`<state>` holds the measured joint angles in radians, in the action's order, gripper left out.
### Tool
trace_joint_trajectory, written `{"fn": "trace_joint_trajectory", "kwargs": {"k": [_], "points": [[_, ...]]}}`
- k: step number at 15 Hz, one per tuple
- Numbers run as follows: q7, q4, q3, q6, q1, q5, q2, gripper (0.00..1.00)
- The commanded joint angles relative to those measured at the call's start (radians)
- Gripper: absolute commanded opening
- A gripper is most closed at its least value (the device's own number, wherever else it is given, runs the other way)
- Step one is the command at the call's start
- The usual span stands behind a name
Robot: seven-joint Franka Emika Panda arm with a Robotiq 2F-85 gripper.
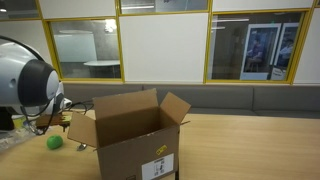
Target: Pick up the masking tape, the green object and the shifting spanner from the table and put them in the carton box, then push the box to the left
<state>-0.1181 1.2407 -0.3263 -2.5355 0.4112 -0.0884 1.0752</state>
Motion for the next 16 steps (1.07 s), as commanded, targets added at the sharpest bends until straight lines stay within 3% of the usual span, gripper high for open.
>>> {"fn": "trace_joint_trajectory", "kwargs": {"k": [1,16], "points": [[-0.029,-0.121,-0.006,0.030,0.023,0.033,0.073,1.00],[0.034,-0.305,0.036,0.004,0.110,0.039,0.229,1.00]]}}
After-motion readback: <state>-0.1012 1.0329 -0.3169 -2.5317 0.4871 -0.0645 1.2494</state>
